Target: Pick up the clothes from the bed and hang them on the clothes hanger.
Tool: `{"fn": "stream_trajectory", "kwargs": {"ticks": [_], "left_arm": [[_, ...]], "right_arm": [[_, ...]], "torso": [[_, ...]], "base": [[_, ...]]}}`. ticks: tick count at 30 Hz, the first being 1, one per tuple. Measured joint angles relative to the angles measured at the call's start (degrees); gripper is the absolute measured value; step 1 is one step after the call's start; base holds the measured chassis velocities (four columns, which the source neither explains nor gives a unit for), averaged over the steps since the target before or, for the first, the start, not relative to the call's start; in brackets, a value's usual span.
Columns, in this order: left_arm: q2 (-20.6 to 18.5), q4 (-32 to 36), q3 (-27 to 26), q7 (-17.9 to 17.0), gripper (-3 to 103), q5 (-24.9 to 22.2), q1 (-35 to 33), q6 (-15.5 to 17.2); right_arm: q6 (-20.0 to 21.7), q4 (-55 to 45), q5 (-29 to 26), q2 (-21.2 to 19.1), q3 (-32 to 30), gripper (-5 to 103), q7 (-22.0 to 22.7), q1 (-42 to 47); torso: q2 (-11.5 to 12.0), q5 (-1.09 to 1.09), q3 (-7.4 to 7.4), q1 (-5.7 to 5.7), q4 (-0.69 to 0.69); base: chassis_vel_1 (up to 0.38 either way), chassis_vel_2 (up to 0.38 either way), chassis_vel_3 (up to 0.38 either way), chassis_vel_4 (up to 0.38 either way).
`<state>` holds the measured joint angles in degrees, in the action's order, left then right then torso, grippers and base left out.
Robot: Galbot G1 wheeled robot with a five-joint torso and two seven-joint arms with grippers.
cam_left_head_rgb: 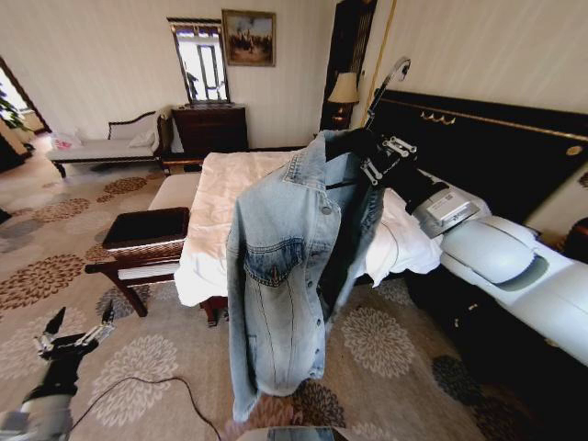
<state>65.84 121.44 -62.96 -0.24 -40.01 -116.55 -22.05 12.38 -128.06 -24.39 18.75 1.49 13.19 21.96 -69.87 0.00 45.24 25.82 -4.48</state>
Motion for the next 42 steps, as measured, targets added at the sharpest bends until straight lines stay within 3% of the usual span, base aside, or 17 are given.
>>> {"fn": "stream_trajectory", "kwargs": {"ticks": [14, 27, 32, 37, 42], "left_arm": [[-0.01, 0.00, 0.00, 0.00, 100, 0.00, 0.00, 0.00], [-0.01, 0.00, 0.00, 0.00, 100, 0.00, 0.00, 0.00], [-0.01, 0.00, 0.00, 0.01, 100, 0.00, 0.00, 0.00], [-0.01, 0.00, 0.00, 0.00, 100, 0.00, 0.00, 0.00], [-0.01, 0.00, 0.00, 0.01, 100, 0.00, 0.00, 0.00]], "right_arm": [[1.71, 0.52, 1.39, 0.44, -4.37, 27, 0.05, 3.02], [4.25, 0.59, 3.33, 2.85, -13.81, 27, -1.51, 14.26], [3.50, 0.24, 7.61, 5.13, -21.36, 27, -2.36, 25.18], [1.17, 0.95, 13.43, 7.42, -24.89, 27, -3.51, 30.61], [1.01, 0.96, 14.12, 8.38, -26.41, 27, -3.71, 32.12]], "torso": [[0.05, -0.01, 0.03, 0.06, 0.01], [0.04, -0.01, 0.03, 0.08, 0.04], [0.03, 0.01, 0.02, 0.05, 0.01], [0.04, 0.00, 0.03, 0.06, 0.01], [0.04, 0.00, 0.03, 0.06, 0.01]], "base": [[0.000, 0.000, 0.000, 0.000], [0.000, 0.000, 0.000, 0.000], [0.000, 0.000, 0.000, 0.000], [0.000, 0.000, 0.000, 0.000], [-0.021, -0.019, -0.033, -0.021]]}}
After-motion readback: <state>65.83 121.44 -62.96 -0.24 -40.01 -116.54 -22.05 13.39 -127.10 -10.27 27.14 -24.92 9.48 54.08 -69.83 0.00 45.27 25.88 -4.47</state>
